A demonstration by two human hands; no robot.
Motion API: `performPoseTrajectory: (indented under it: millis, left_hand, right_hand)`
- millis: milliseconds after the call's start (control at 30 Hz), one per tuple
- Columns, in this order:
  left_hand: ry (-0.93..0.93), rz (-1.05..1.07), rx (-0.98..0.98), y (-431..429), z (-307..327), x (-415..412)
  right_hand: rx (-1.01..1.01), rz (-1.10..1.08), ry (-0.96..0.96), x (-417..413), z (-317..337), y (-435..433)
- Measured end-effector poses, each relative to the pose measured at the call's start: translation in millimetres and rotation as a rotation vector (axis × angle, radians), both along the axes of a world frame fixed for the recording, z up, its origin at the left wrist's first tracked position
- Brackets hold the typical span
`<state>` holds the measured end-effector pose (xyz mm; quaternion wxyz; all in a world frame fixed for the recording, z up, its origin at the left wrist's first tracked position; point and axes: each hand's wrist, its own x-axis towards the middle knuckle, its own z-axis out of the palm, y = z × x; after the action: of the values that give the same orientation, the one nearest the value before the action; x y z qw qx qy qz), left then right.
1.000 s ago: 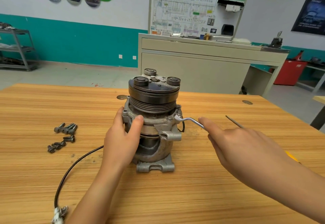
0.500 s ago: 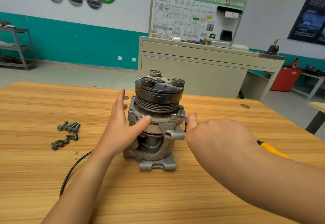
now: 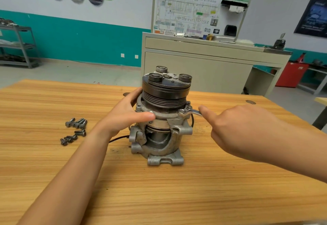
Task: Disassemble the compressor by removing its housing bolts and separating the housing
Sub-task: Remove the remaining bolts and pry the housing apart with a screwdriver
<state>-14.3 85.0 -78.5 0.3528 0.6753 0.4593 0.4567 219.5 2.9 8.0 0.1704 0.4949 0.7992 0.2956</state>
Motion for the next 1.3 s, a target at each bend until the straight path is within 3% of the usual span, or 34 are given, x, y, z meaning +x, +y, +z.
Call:
performPoseTrajectory:
  millis: [233, 500, 700, 800, 900, 1133, 1300]
  left_hand:
    - [0.039, 0.33, 0.057, -34, -10, 33]
    - [0.024, 0.337, 0.063, -46, -14, 51]
    - [-0.047, 0.47, 0.114, -42, -17, 61]
    - [-0.031, 0.489, 0.118, -41, -18, 60]
    - [-0.018, 0.502, 0.128, -39, -19, 61]
    - [-0.043, 0.531, 0.16, -39, -20, 65]
    - [-0.056, 0.521, 0.163, -40, -21, 65]
  right_hand:
    - [-0.026, -0.043, 0.004, 20, -1, 13]
    - [0.056, 0.046, -0.01, 30, -18, 22]
    - [0.116, 0.275, -0.027, 56, -15, 47]
    - [0.028, 0.314, 0.026, 70, -18, 77]
    - [0.02, 0.305, 0.142, 75, -21, 103]
    - [0.137, 0.52, 0.478, 39, -42, 129]
    - [0.208, 0.403, 1.039, 44, -48, 99]
